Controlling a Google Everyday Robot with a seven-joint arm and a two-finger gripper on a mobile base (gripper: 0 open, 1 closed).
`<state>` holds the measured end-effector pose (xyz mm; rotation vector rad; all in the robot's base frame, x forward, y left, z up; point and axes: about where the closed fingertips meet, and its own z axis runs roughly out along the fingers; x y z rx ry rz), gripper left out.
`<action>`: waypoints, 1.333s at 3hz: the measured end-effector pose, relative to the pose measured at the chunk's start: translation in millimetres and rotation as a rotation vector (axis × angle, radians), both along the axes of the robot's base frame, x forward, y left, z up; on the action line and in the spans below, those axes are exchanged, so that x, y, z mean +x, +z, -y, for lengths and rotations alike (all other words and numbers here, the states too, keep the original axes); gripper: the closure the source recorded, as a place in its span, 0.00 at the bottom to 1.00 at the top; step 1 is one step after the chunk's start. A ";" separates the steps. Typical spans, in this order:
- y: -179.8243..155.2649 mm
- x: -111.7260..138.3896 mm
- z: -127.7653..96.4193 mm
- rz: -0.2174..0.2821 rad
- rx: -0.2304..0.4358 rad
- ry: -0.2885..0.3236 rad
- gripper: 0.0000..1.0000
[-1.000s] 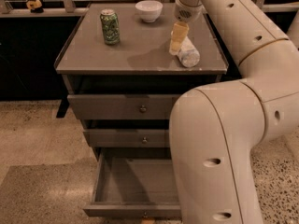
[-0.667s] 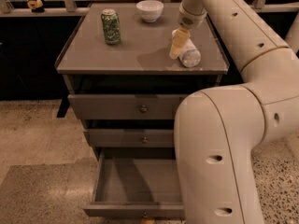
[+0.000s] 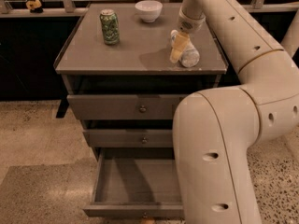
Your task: Place blue plastic bottle into bottom drawer
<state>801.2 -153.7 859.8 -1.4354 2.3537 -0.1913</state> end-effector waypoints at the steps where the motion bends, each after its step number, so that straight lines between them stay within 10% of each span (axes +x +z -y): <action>1: -20.9 -3.6 6.5 -0.042 0.008 0.032 0.00; 2: -21.7 -3.5 6.4 -0.043 0.008 0.033 0.00; 4: -21.9 -3.4 6.3 -0.043 0.008 0.033 0.42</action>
Offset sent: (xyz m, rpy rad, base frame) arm -0.0031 -0.0055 -0.0177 0.0072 0.0358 0.0263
